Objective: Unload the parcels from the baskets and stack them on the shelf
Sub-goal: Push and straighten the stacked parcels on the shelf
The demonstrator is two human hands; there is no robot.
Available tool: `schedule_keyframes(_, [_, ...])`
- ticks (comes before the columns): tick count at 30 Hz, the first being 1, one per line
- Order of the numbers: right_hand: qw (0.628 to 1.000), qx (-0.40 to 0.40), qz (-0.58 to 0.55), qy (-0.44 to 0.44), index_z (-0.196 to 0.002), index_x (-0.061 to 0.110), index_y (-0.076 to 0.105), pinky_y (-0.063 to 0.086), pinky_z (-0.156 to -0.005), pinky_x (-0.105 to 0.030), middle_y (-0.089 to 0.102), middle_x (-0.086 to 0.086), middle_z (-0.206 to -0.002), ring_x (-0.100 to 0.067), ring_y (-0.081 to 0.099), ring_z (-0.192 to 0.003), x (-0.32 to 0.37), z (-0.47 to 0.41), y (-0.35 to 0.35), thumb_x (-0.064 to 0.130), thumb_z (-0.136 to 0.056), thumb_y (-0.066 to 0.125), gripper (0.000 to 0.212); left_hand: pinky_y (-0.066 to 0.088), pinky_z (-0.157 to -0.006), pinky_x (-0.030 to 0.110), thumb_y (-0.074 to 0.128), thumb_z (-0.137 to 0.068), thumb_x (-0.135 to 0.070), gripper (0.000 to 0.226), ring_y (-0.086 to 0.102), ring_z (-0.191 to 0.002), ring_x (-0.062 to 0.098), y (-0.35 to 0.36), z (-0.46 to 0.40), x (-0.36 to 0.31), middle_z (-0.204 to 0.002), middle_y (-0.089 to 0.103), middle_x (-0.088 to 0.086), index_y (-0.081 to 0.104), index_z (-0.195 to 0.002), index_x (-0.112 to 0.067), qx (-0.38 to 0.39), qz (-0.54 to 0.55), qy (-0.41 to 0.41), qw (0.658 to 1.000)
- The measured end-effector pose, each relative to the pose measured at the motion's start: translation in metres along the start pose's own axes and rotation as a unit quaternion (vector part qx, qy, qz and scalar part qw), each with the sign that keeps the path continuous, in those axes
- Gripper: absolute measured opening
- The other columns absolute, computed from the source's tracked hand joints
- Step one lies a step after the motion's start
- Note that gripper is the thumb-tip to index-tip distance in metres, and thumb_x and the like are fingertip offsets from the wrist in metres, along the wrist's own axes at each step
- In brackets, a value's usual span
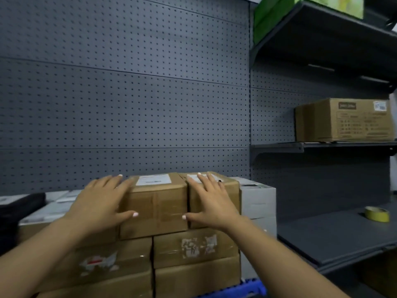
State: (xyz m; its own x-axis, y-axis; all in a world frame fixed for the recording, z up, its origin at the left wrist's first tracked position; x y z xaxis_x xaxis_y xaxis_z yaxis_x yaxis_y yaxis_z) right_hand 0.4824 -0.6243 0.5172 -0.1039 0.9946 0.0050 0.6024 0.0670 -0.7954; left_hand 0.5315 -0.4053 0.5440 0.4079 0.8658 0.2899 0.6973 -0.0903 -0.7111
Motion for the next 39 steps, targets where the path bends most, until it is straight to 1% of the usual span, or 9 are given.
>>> schedule_keyframes(3, [1.000, 0.010, 0.014, -0.013, -0.151, 0.034, 0.006, -0.001, -0.120, -0.046, 0.004, 0.000, -0.161, -0.022, -0.011, -0.147, 0.023, -0.017, 0.010, 0.061, -0.082, 0.060, 0.093, 0.025, -0.113, 0.039, 0.047, -0.076, -0.079, 0.097, 0.026, -0.141, 0.024, 0.021, 0.007, 0.025, -0.157, 0.023, 0.002, 0.012, -0.152, -0.030, 0.078, 0.020, -0.040, 0.996])
schedule_keyframes(5, [0.999, 0.025, 0.030, -0.008, -0.151, 0.034, 0.004, -0.002, -0.119, -0.049, 0.004, 0.000, -0.161, -0.024, -0.010, -0.147, 0.026, -0.025, 0.018, 0.063, -0.081, 0.059, 0.093, 0.026, -0.113, 0.037, 0.048, -0.078, -0.076, 0.097, 0.026, -0.141, 0.022, 0.032, 0.010, 0.027, -0.157, 0.022, 0.000, 0.005, -0.152, -0.032, 0.112, 0.041, -0.037, 0.992])
schedule_keyframes(10, [0.998, 0.041, 0.041, 0.011, -0.150, 0.036, 0.008, 0.007, -0.118, -0.052, 0.015, -0.002, -0.158, -0.025, 0.009, -0.146, 0.026, -0.028, 0.030, 0.070, -0.077, 0.057, 0.094, 0.047, -0.094, 0.034, 0.065, -0.075, -0.064, 0.099, 0.050, -0.122, 0.018, 0.044, 0.016, 0.024, -0.144, 0.046, -0.002, 0.007, -0.150, -0.035, 0.105, 0.197, -0.055, 0.973])
schedule_keyframes(13, [0.999, 0.028, 0.030, 0.012, -0.148, 0.036, 0.012, 0.010, -0.118, -0.049, 0.021, -0.002, -0.155, -0.023, 0.017, -0.143, 0.028, -0.028, 0.026, 0.069, -0.075, 0.060, 0.093, 0.049, -0.086, 0.032, 0.070, -0.076, -0.056, 0.103, 0.057, -0.107, 0.018, 0.050, 0.016, 0.018, -0.133, 0.056, 0.001, 0.001, -0.150, -0.031, 0.107, 0.211, -0.060, 0.970])
schedule_keyframes(18, [0.999, 0.035, 0.025, 0.013, -0.150, 0.034, 0.010, 0.011, -0.118, -0.047, 0.019, -0.003, -0.155, -0.024, 0.014, -0.144, 0.032, -0.027, 0.023, 0.066, -0.077, 0.061, 0.094, 0.036, -0.106, 0.037, 0.070, -0.081, -0.046, 0.107, 0.039, -0.133, 0.024, 0.049, 0.016, 0.018, -0.150, 0.036, 0.004, -0.007, -0.153, -0.023, 0.088, 0.201, -0.057, 0.974])
schedule_keyframes(23, [0.997, 0.016, 0.070, -0.020, -0.151, 0.033, 0.005, 0.003, -0.119, -0.044, 0.008, -0.003, -0.161, -0.022, 0.001, -0.148, 0.049, -0.034, 0.019, 0.070, -0.079, 0.054, 0.095, 0.014, -0.118, 0.043, 0.064, -0.078, -0.062, 0.104, 0.024, -0.142, 0.023, 0.051, 0.032, 0.055, -0.154, 0.028, 0.002, 0.003, -0.153, -0.024, 0.076, 0.082, -0.083, 0.990])
schedule_keyframes(27, [0.998, 0.019, 0.048, -0.041, -0.151, 0.037, 0.002, 0.002, -0.117, -0.050, 0.004, -0.001, -0.161, -0.023, -0.004, -0.148, 0.084, -0.056, 0.022, 0.072, -0.078, 0.054, 0.097, 0.009, -0.117, 0.053, 0.059, -0.073, -0.072, 0.100, 0.021, -0.142, 0.026, 0.065, 0.047, 0.077, -0.154, 0.028, 0.002, 0.011, -0.151, -0.031, 0.106, 0.054, -0.095, 0.988])
schedule_keyframes(33, [0.992, 0.031, 0.101, -0.064, -0.149, 0.038, 0.008, 0.016, -0.112, -0.054, 0.028, 0.002, -0.153, -0.025, 0.026, -0.139, 0.110, -0.068, 0.051, 0.079, -0.072, 0.052, 0.097, 0.016, -0.115, 0.051, 0.056, -0.075, -0.073, 0.093, 0.024, -0.139, 0.027, 0.071, 0.051, 0.075, -0.151, 0.031, 0.003, 0.017, -0.148, -0.031, 0.092, 0.039, -0.089, 0.991])
schedule_keyframes(39, [0.992, 0.005, 0.109, -0.065, -0.147, 0.038, 0.014, 0.019, -0.110, -0.052, 0.033, 0.004, -0.148, -0.025, 0.030, -0.135, 0.108, -0.069, 0.053, 0.081, -0.071, 0.050, 0.095, 0.021, -0.112, 0.046, 0.058, -0.074, -0.073, 0.091, 0.029, -0.135, 0.026, 0.073, 0.047, 0.077, -0.148, 0.035, 0.002, 0.022, -0.146, -0.030, 0.087, 0.041, -0.077, 0.992])
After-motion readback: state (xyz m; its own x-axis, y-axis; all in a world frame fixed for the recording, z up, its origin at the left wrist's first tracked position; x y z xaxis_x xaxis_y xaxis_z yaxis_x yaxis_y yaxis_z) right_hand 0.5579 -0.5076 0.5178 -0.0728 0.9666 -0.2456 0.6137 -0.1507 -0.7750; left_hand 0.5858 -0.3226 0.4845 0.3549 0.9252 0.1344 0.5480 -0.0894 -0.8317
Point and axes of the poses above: each hand's wrist, its own z-axis away from the middle knuckle, its own y-axis out of the palm, x = y × z, the point moved 10 cm from there along -z, towards the middle knuckle
